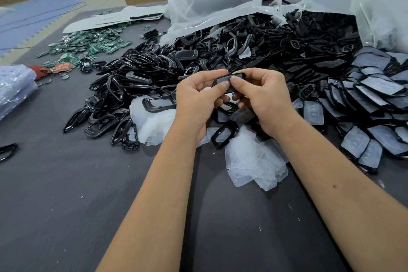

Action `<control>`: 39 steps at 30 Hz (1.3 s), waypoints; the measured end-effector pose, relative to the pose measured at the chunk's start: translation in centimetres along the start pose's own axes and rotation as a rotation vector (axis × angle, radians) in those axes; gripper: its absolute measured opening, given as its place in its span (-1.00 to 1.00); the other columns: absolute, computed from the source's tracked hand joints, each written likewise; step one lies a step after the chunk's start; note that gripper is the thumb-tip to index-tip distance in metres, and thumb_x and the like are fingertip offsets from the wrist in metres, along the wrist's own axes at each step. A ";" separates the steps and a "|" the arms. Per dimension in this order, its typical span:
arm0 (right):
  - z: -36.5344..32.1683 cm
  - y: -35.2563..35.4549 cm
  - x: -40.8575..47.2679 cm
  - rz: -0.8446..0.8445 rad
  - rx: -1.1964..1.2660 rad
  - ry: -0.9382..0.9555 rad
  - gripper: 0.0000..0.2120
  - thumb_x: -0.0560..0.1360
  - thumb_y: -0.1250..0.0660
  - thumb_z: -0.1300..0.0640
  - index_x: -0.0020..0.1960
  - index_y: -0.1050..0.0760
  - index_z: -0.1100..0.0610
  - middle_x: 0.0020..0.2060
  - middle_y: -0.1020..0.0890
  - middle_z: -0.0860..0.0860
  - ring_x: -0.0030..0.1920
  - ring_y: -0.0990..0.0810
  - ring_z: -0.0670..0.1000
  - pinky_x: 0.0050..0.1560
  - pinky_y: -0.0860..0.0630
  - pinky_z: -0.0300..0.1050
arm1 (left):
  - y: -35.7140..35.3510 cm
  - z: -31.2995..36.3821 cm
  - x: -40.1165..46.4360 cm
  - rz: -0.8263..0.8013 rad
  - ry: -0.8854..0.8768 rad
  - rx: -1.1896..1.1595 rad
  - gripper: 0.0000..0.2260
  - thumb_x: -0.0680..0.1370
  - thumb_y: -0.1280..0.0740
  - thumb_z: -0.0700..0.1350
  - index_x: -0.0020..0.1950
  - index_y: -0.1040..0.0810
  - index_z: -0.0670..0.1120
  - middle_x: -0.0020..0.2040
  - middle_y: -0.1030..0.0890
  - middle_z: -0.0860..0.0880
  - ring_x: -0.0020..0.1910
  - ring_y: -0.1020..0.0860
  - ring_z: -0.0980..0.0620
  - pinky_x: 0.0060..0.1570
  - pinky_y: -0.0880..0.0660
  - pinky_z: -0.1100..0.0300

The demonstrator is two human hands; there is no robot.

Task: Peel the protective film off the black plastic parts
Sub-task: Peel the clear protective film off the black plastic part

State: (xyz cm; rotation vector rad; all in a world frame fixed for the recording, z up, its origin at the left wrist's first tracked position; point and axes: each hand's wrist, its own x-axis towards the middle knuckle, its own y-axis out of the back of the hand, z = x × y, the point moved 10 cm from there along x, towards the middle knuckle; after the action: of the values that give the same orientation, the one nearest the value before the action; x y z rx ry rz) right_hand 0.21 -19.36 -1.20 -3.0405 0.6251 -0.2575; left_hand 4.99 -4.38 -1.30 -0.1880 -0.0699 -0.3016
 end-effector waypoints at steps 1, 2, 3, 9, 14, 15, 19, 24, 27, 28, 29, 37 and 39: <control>0.0 -0.1 0.0 -0.002 0.005 -0.004 -0.95 0.58 -0.45 0.26 0.00 -0.69 0.23 -0.30 -0.69 0.04 -0.33 -0.61 -0.02 -0.40 -0.51 -0.19 | 0.0 0.0 0.0 0.001 0.003 -0.003 -0.80 0.53 -0.45 -0.37 0.01 -0.72 -0.09 -0.24 -0.72 0.00 -0.39 -0.61 0.11 -0.34 -0.52 0.34; 0.1 -0.1 0.0 -0.002 0.011 -0.011 -0.95 0.58 -0.45 0.26 -0.01 -0.69 0.22 -0.30 -0.69 0.05 -0.33 -0.61 -0.01 -0.40 -0.51 -0.18 | 0.0 -0.1 0.0 0.002 0.007 -0.007 -0.81 0.54 -0.45 -0.37 0.00 -0.72 -0.09 -0.24 -0.72 0.00 -0.39 -0.60 0.11 -0.34 -0.51 0.35; 0.1 -0.1 0.0 0.000 0.014 -0.021 -0.95 0.58 -0.44 0.26 0.00 -0.69 0.22 -0.29 -0.69 0.07 -0.33 -0.61 0.00 -0.39 -0.51 -0.18 | 0.1 -0.1 0.0 0.003 0.013 -0.011 -0.81 0.54 -0.44 -0.36 0.00 -0.72 -0.09 -0.24 -0.72 0.00 -0.40 -0.60 0.11 -0.35 -0.51 0.35; 0.2 -0.4 0.0 -0.014 0.008 -0.038 -0.86 0.63 -0.36 0.27 0.00 -0.70 0.19 -0.26 -0.69 0.08 -0.34 -0.62 -0.01 -0.39 -0.53 -0.18 | 0.3 -0.4 0.3 0.027 0.019 -0.001 -0.83 0.55 -0.44 -0.36 0.00 -0.72 -0.11 -0.25 -0.70 -0.01 -0.42 -0.57 0.10 -0.36 -0.50 0.34; -1.7 2.2 -0.5 0.247 -0.226 0.135 -0.90 0.63 -0.35 0.23 0.00 -0.64 0.14 -0.21 -0.70 0.06 -0.34 -0.69 -0.03 -0.40 -0.61 -0.04 | 1.4 -0.2 0.4 0.135 -0.021 0.033 -0.84 0.54 -0.44 -0.36 -0.02 -0.71 -0.11 -0.13 -0.69 -0.20 -0.42 -0.59 0.05 -0.35 -0.51 0.32; -2.5 2.8 -0.8 0.311 -0.307 0.194 -0.93 0.61 -0.37 0.22 -0.02 -0.63 0.13 -0.23 -0.69 0.04 -0.34 -0.69 -0.01 -0.36 -0.64 0.02 | 1.6 -0.2 0.4 0.153 -0.033 0.045 -0.84 0.53 -0.45 -0.36 -0.02 -0.71 -0.11 -0.07 -0.68 -0.26 -0.41 -0.60 0.04 -0.34 -0.52 0.32; -4.5 1.9 -1.6 0.331 -0.498 0.352 -0.95 0.53 -0.46 0.19 -0.09 -0.67 0.15 -0.26 -0.68 -0.05 -0.28 -0.66 -0.03 -0.13 -0.64 0.03 | 1.5 0.6 0.2 0.167 -0.113 0.118 -0.84 0.52 -0.46 -0.34 -0.02 -0.71 -0.09 -0.04 -0.69 -0.20 -0.42 -0.62 0.03 -0.28 -0.60 0.15; -4.7 0.8 -1.8 0.312 -0.548 0.373 -0.96 0.50 -0.49 0.21 -0.06 -0.70 0.17 -0.22 -0.71 -0.04 -0.23 -0.66 -0.10 -0.09 -0.59 -0.20 | 0.5 1.5 -0.3 0.155 -0.195 0.219 -0.83 0.50 -0.47 -0.33 -0.02 -0.69 -0.08 -0.18 -0.71 0.11 -0.40 -0.68 0.01 -0.22 -0.69 -0.02; -4.5 0.9 -1.8 0.346 -0.532 0.347 -0.96 0.50 -0.48 0.22 -0.05 -0.69 0.16 -0.22 -0.69 -0.05 -0.23 -0.64 -0.14 -0.11 -0.57 -0.26 | -0.1 1.7 -0.6 0.160 -0.214 0.232 -0.84 0.51 -0.47 -0.34 0.00 -0.68 -0.10 -0.14 -0.72 0.03 -0.37 -0.70 -0.05 -0.20 -0.70 -0.06; -4.4 1.0 -1.9 0.358 -0.523 0.335 -0.96 0.50 -0.48 0.22 -0.05 -0.68 0.16 -0.23 -0.68 -0.06 -0.24 -0.63 -0.15 -0.12 -0.57 -0.26 | -0.2 1.8 -0.7 0.161 -0.219 0.241 -0.84 0.52 -0.46 -0.34 0.01 -0.68 -0.11 -0.11 -0.72 -0.01 -0.35 -0.70 -0.09 -0.19 -0.69 -0.09; -4.3 1.1 -1.9 0.368 -0.516 0.325 -0.96 0.50 -0.48 0.22 -0.05 -0.68 0.16 -0.24 -0.68 -0.06 -0.25 -0.62 -0.15 -0.12 -0.57 -0.25 | -0.3 1.8 -0.7 0.162 -0.221 0.251 -0.84 0.53 -0.45 -0.34 0.01 -0.68 -0.11 -0.09 -0.72 -0.04 -0.32 -0.70 -0.15 -0.18 -0.69 -0.12; -1.7 1.7 -1.0 0.296 -0.164 0.115 -0.83 0.50 -0.51 0.25 0.04 -0.57 0.13 -0.24 -0.65 0.02 -0.32 -0.65 0.07 -0.33 -0.61 0.01 | -0.2 1.7 -0.5 0.162 -0.198 0.201 -0.83 0.57 -0.39 -0.37 0.03 -0.67 -0.13 -0.11 -0.70 -0.02 -0.40 -0.66 0.03 -0.28 -0.66 0.09; 0.0 1.2 -0.4 0.199 0.122 -0.027 -0.84 0.54 -0.49 0.28 0.08 -0.57 0.17 -0.25 -0.65 0.02 -0.38 -0.59 -0.01 -0.46 -0.50 -0.15 | -0.2 1.5 -0.2 0.141 -0.178 0.153 -0.81 0.58 -0.37 -0.38 0.04 -0.66 -0.13 -0.12 -0.69 -0.02 -0.41 -0.64 0.06 -0.31 -0.61 0.19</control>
State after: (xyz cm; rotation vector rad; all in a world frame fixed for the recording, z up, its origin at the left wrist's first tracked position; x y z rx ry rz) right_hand -0.61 -20.36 -1.34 -2.8345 0.8677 -0.2376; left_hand 4.66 -4.19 0.16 -0.0671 -0.2546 -0.1379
